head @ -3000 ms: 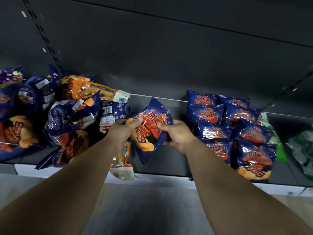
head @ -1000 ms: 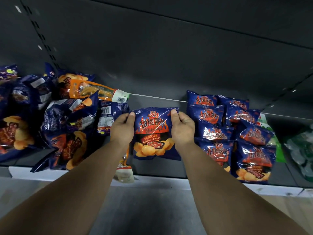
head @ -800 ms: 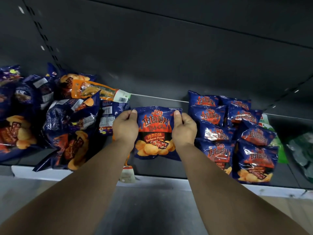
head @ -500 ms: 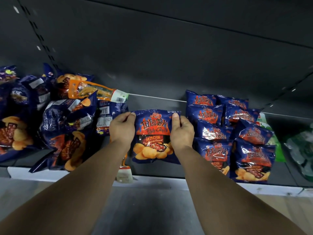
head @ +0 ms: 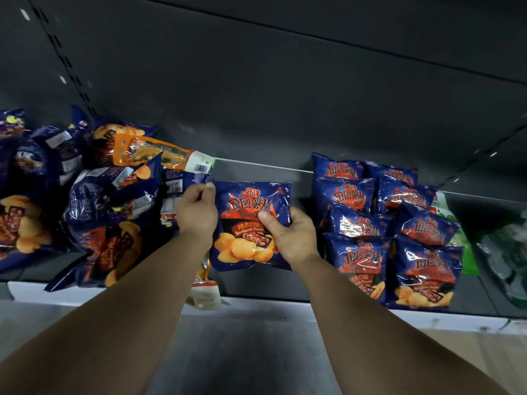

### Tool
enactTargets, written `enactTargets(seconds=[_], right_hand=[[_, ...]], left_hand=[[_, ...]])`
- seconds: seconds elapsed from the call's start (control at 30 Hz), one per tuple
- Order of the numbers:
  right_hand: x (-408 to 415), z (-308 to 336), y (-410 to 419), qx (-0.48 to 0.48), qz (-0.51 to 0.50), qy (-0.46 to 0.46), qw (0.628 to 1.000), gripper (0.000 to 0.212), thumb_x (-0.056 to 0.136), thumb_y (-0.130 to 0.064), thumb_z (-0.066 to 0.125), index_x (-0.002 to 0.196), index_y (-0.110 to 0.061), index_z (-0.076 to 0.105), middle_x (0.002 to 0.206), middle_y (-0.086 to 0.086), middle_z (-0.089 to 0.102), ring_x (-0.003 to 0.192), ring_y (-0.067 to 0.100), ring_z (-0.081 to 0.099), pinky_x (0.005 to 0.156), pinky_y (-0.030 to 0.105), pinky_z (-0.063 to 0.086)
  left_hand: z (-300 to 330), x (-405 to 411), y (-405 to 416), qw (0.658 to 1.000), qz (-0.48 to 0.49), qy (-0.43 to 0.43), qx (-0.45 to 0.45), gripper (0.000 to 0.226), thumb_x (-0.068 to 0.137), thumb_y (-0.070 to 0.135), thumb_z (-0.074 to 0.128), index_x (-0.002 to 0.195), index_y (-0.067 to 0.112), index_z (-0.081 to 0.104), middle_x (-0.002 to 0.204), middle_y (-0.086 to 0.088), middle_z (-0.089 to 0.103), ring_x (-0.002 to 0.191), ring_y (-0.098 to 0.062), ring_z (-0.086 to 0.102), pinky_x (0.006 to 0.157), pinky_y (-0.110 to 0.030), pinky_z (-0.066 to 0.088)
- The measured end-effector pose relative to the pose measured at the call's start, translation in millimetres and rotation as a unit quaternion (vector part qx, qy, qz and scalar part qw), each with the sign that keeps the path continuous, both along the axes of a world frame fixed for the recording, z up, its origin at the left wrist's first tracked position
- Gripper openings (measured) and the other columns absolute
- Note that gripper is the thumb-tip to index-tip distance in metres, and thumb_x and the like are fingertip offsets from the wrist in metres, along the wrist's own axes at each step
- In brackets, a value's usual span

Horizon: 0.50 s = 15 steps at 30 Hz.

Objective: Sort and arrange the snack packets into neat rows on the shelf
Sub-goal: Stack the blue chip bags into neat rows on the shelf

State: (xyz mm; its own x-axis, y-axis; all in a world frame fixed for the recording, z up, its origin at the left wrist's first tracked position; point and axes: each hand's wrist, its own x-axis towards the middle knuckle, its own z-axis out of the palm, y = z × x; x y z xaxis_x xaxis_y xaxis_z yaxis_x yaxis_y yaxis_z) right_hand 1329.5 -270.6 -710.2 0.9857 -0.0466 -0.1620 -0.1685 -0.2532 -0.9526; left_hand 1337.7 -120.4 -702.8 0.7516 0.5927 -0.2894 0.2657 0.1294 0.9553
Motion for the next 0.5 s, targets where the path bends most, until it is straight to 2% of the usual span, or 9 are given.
enactTargets(seconds=[0.03,0.07,0.1,0.13,0.2,0.27,0.3,0.43,0.5], right_hand=[[2.5,-0.4,-2.4,-0.002,-0.021,-0.014,1.000,0.012,0.080,-0.025,0.075,0.086,-0.024,0.064,0.082,-0.009,0.067,0.077,0.006,0.064,0.072,0.014,0.050],[5.7,-0.9,-5.3,0.006,-0.048,-0.025,0.998,0.012,0.081,-0.024,0.074,0.087,-0.022,0.064,0.081,-0.009,0.067,0.077,0.007,0.063,0.071,0.012,0.049],[9.4,-0.9,-7.5,0.023,-0.076,-0.030,0.996,0.011,0.082,-0.023,0.073,0.087,-0.020,0.064,0.080,-0.009,0.067,0.077,0.008,0.063,0.070,0.012,0.049],[13.3,-1.0,-8.9,0.039,-0.096,-0.032,0.994,0.011,0.082,-0.023,0.073,0.086,-0.019,0.064,0.080,-0.009,0.067,0.077,0.009,0.064,0.072,0.015,0.050],[18.9,-1.5,-8.2,0.056,-0.117,-0.029,0.991,0.011,0.082,-0.025,0.073,0.083,-0.020,0.064,0.081,-0.006,0.069,0.079,0.012,0.066,0.077,0.024,0.053],[21.2,-2.7,-5.5,0.058,-0.124,-0.024,0.990,0.012,0.083,-0.028,0.072,0.081,-0.020,0.064,0.083,-0.003,0.070,0.081,0.014,0.067,0.079,0.028,0.053],[21.6,-2.9,-3.8,0.058,-0.127,-0.021,0.990,0.013,0.083,-0.029,0.072,0.080,-0.020,0.064,0.082,-0.003,0.070,0.080,0.015,0.067,0.077,0.027,0.053],[23.1,-0.1,1.5,0.065,-0.124,-0.013,0.990,0.015,0.084,-0.030,0.071,0.084,-0.017,0.064,0.081,-0.005,0.068,0.076,0.009,0.065,0.066,0.013,0.050],[23.4,0.7,4.7,0.065,-0.123,-0.005,0.990,0.017,0.084,-0.031,0.070,0.087,-0.016,0.065,0.081,-0.005,0.068,0.076,0.007,0.064,0.065,0.013,0.049]], left_hand=[[1.2,-0.8,0.8,0.999,-0.037,0.012,-0.030,0.024,0.095,0.035,0.054,0.084,0.016,0.062,0.078,-0.008,0.061,0.099,-0.044,0.059,0.081,-0.051,0.048],[4.1,-2.9,1.6,0.993,-0.085,0.041,-0.065,0.034,0.092,0.043,0.056,0.099,0.010,0.063,0.086,-0.016,0.064,0.104,-0.048,0.058,0.080,-0.058,0.048],[6.8,-5.1,2.3,0.982,-0.142,0.076,-0.098,0.048,0.088,0.049,0.059,0.113,0.008,0.059,0.098,-0.021,0.066,0.104,-0.046,0.059,0.075,-0.058,0.050],[7.9,-8.1,2.2,0.966,-0.200,0.106,-0.122,0.055,0.082,0.051,0.062,0.119,0.010,0.058,0.106,-0.018,0.067,0.098,-0.039,0.065,0.067,-0.049,0.055],[5.6,-16.4,-0.1,0.943,-0.290,0.118,-0.110,0.044,0.078,0.045,0.068,0.111,0.017,0.060,0.104,-0.009,0.070,0.075,-0.019,0.069,0.054,-0.027,0.052],[0.2,-21.9,0.3,0.940,-0.328,0.091,-0.019,0.020,0.082,0.036,0.069,0.094,0.023,0.060,0.084,0.001,0.068,0.050,-0.005,0.059,0.043,-0.018,0.042],[-3.9,-22.8,2.8,0.940,-0.333,0.075,0.017,0.015,0.083,0.032,0.069,0.090,0.023,0.060,0.076,0.004,0.064,0.043,0.000,0.052,0.041,-0.016,0.038],[-3.8,-22.4,15.1,0.940,-0.333,0.052,0.039,0.009,0.086,0.027,0.068,0.090,0.024,0.061,0.071,0.006,0.064,0.044,0.002,0.056,0.038,-0.013,0.036],[-5.2,-22.5,18.4,0.940,-0.335,0.051,0.039,0.008,0.087,0.029,0.066,0.090,0.024,0.061,0.070,0.007,0.065,0.046,0.000,0.057,0.039,-0.014,0.037]])
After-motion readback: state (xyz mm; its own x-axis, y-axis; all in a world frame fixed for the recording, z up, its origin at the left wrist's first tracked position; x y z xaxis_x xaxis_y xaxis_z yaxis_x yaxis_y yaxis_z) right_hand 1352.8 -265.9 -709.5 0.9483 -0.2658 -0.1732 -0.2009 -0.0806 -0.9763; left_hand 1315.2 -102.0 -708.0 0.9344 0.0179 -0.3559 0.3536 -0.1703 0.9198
